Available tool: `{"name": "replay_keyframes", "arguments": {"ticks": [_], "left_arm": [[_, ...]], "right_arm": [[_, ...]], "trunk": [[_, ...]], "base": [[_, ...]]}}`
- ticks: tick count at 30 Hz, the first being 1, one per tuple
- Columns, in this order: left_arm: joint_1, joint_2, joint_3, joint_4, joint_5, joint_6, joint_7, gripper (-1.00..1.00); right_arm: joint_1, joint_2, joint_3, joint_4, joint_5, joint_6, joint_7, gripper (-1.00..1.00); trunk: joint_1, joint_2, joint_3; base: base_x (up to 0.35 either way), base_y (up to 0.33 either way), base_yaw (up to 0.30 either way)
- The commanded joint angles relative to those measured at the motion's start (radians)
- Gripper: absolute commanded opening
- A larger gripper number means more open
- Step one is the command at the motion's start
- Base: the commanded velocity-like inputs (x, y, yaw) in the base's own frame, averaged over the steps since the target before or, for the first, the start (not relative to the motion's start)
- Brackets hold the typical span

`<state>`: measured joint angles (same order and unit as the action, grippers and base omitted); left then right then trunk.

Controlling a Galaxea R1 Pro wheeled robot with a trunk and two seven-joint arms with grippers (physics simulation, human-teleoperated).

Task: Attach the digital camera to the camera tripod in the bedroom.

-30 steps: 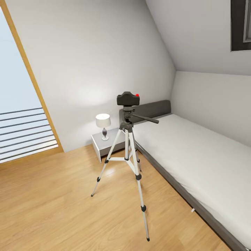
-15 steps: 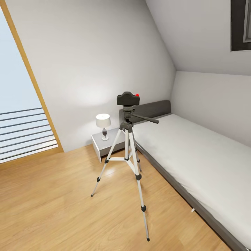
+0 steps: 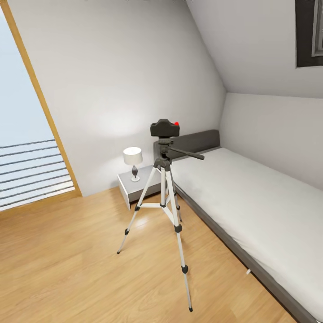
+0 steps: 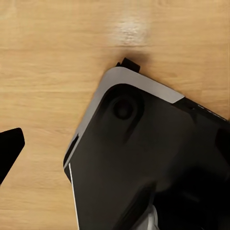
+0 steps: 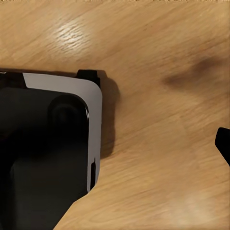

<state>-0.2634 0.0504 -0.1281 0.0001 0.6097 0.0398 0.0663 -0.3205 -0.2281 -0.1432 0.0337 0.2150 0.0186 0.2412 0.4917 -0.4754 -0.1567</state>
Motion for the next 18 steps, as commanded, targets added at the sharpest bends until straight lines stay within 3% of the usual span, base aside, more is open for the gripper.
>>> {"name": "replay_keyframes", "arguments": {"ticks": [1,18], "left_arm": [[-0.001,0.000,-0.008,0.000,0.007,0.002,0.003,1.00],[0.000,0.002,-0.010,-0.003,0.007,-0.004,0.004,1.00]], "right_arm": [[-0.001,0.000,-0.009,0.001,0.009,0.002,0.003,1.00],[0.012,0.018,-0.009,0.002,0.009,0.006,0.003,1.00]], "trunk": [[0.000,-0.002,0.000],[0.000,-0.002,0.026]], "base": [[0.000,0.000,0.000],[0.000,0.000,0.000]]}}
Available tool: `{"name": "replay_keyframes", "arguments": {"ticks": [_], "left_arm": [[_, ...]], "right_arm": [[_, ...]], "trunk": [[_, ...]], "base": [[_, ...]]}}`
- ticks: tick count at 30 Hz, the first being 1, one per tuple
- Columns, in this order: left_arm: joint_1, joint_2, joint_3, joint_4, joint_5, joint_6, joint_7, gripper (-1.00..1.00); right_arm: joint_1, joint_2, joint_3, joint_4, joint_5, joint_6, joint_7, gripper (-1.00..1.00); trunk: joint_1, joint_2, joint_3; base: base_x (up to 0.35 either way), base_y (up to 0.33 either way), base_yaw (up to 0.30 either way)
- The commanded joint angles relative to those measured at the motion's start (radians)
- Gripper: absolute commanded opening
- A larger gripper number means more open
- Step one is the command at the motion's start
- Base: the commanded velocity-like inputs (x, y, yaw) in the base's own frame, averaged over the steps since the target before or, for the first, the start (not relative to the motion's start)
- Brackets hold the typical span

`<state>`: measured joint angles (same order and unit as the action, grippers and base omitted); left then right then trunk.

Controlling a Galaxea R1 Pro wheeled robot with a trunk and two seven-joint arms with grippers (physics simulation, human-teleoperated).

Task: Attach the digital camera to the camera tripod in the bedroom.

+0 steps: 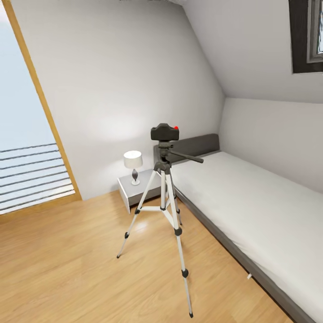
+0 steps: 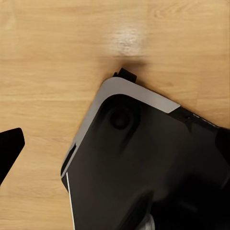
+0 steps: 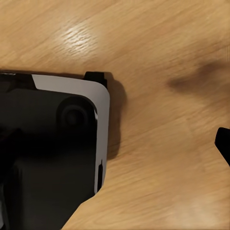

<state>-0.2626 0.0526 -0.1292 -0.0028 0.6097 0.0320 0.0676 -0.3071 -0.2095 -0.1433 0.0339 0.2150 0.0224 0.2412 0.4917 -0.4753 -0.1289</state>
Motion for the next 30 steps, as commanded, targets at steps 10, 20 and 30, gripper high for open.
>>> {"name": "replay_keyframes", "arguments": {"ticks": [10,20,30], "left_arm": [[-0.001,0.002,-0.012,-0.014,-0.001,0.000,0.003,1.00],[0.000,0.003,-0.012,-0.015,-0.001,0.000,0.003,1.00],[0.000,0.003,-0.011,-0.015,-0.001,0.000,0.003,1.00]], "right_arm": [[0.005,0.010,-0.009,0.001,0.009,0.009,0.003,1.00],[0.026,0.019,-0.009,0.001,0.009,0.008,-0.004,1.00],[0.032,0.030,-0.009,0.001,0.009,0.006,-0.057,1.00]], "trunk": [[0.000,-0.002,0.014],[0.000,-0.002,0.030],[0.000,-0.002,0.047]], "base": [[0.000,0.000,0.000],[0.000,0.000,0.000],[0.000,0.000,0.000]]}}
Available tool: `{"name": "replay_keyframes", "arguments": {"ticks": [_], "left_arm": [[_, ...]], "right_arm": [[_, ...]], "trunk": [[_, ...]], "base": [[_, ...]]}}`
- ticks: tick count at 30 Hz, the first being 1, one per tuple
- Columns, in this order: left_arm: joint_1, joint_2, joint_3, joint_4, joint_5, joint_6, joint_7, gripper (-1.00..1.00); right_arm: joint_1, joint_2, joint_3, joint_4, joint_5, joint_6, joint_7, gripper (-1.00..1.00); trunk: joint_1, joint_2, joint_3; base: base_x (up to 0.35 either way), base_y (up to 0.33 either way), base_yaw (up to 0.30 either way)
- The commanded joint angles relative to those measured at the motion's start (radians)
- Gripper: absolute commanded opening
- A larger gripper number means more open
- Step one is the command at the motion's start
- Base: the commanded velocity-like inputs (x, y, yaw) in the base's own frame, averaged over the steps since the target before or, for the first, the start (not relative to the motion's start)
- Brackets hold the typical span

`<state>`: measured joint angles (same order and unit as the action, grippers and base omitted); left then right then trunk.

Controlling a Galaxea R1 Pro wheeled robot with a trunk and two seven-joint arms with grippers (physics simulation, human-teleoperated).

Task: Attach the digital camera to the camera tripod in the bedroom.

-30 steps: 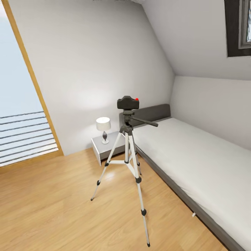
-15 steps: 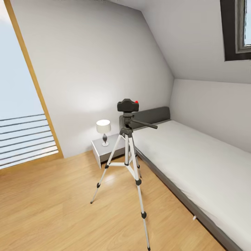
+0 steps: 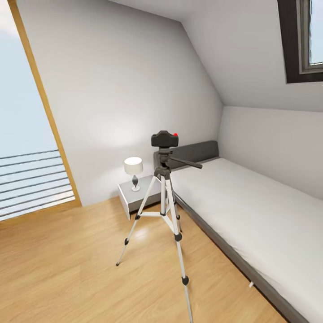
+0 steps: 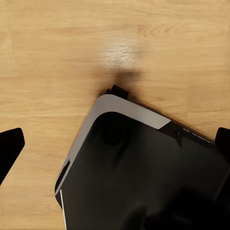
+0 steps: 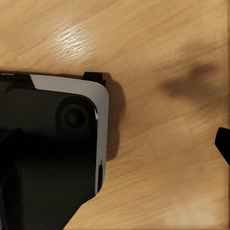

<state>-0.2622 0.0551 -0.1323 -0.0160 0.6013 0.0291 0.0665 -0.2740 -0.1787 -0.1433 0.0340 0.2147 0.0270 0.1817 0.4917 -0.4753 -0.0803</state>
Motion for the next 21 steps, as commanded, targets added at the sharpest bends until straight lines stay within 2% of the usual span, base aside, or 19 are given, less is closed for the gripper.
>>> {"name": "replay_keyframes", "arguments": {"ticks": [1,21], "left_arm": [[0.000,0.000,-0.009,-0.002,0.007,0.003,0.004,1.00],[-0.001,0.000,-0.009,-0.002,0.006,0.003,0.004,1.00]], "right_arm": [[-0.001,0.000,-0.009,0.001,0.009,0.002,0.000,1.00],[0.012,0.007,-0.009,0.001,0.011,-0.006,-0.013,1.00]], "trunk": [[0.000,-0.002,0.000],[0.000,-0.002,0.032]], "base": [[0.000,0.000,0.000],[0.000,0.000,0.000]]}}
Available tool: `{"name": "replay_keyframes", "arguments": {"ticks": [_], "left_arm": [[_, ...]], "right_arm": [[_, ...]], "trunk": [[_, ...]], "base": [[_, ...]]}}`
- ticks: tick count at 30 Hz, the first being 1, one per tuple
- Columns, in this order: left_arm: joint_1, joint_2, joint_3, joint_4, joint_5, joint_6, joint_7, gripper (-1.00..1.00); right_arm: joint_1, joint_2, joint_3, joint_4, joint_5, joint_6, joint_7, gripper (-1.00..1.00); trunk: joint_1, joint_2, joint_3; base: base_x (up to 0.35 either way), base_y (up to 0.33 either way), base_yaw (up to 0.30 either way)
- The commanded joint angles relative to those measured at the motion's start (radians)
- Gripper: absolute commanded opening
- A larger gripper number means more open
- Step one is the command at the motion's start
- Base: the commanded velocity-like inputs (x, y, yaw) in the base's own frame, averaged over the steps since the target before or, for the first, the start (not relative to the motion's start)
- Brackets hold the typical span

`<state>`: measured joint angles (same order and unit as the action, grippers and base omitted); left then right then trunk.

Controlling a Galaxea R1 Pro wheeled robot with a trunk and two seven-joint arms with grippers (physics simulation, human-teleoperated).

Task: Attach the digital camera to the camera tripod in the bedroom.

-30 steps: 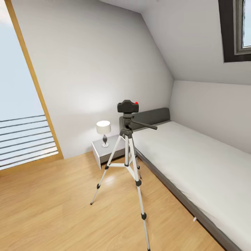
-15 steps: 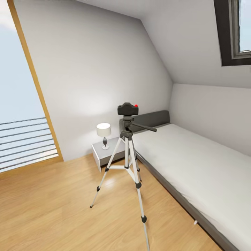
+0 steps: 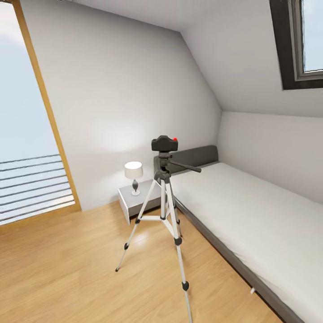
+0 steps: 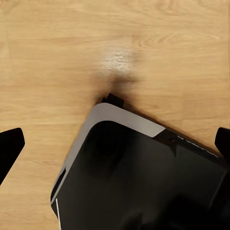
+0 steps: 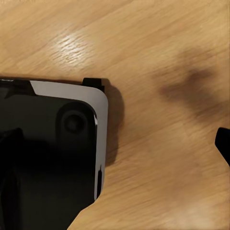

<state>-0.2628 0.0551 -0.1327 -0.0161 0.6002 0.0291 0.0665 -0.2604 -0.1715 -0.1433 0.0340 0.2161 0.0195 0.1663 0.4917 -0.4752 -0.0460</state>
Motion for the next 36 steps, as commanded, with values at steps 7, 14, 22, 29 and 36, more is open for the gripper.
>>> {"name": "replay_keyframes", "arguments": {"ticks": [7,14,22,29,36], "left_arm": [[0.000,0.000,-0.008,-0.002,0.007,0.003,0.004,1.00],[0.000,0.000,-0.008,-0.002,0.007,0.003,0.004,1.00],[0.000,0.000,-0.008,-0.002,0.007,0.003,0.004,1.00],[0.000,0.000,-0.008,-0.002,0.007,0.003,0.004,1.00],[0.000,0.000,-0.008,-0.002,0.007,0.003,0.004,1.00]], "right_arm": [[0.003,0.000,-0.009,0.001,0.009,0.001,0.000,1.00],[0.006,0.000,-0.008,0.001,0.010,-0.001,-0.012,1.00],[0.007,0.000,-0.008,0.001,0.012,-0.001,-0.016,1.00],[0.007,0.000,-0.008,0.001,0.012,0.000,-0.016,1.00],[0.007,-0.001,-0.008,0.001,0.012,-0.002,-0.016,1.00]], "trunk": [[0.001,-0.002,0.009],[0.001,-0.002,0.021],[0.001,-0.002,0.034],[0.001,-0.002,0.045],[0.001,-0.002,0.057]], "base": [[0.000,0.000,0.000],[0.000,0.000,0.000],[0.000,0.000,0.000],[0.000,0.000,0.000],[0.000,0.000,0.000]]}}
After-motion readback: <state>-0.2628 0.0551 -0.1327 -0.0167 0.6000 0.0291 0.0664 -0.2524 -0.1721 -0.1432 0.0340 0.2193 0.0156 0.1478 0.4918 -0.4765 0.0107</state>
